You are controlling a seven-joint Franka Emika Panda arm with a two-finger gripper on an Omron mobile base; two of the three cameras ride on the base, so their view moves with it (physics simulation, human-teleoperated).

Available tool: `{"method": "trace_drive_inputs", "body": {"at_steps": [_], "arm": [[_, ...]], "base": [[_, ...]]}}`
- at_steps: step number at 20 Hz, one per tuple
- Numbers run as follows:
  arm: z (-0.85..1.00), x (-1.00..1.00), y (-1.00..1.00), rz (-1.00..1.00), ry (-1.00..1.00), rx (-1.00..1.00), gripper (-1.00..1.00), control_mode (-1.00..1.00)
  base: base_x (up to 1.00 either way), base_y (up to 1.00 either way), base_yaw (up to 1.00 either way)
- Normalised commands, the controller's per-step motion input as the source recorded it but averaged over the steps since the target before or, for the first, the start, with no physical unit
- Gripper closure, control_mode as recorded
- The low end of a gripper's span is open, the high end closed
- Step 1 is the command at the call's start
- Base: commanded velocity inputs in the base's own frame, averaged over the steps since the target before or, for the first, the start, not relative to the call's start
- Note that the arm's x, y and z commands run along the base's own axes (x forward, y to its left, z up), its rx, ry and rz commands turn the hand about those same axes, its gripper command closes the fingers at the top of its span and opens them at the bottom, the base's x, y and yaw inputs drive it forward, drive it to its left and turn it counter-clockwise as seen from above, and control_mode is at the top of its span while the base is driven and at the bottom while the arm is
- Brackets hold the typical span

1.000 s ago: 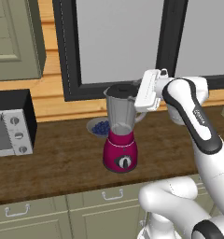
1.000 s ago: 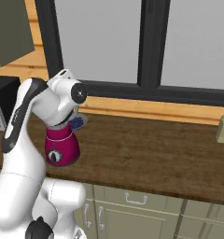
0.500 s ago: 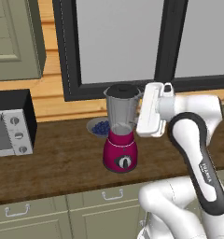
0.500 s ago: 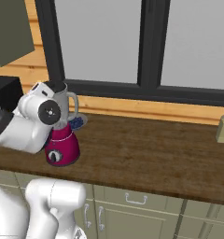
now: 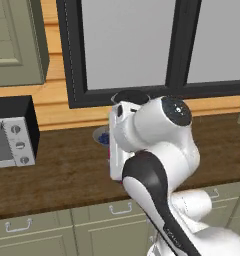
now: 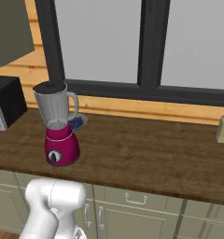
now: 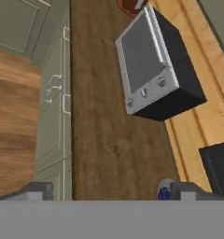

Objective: Close the lid blender by securely placing the lid on top.

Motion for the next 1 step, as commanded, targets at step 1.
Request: {"method": "trace_drive_inputs", "body": {"at_steps": [1], "arm": [[-0.11, -0.28, 0.53, 0.0, 0.18, -0.37, -1.0, -1.0]], "base": [[0.0, 0.0, 0.0]]}}
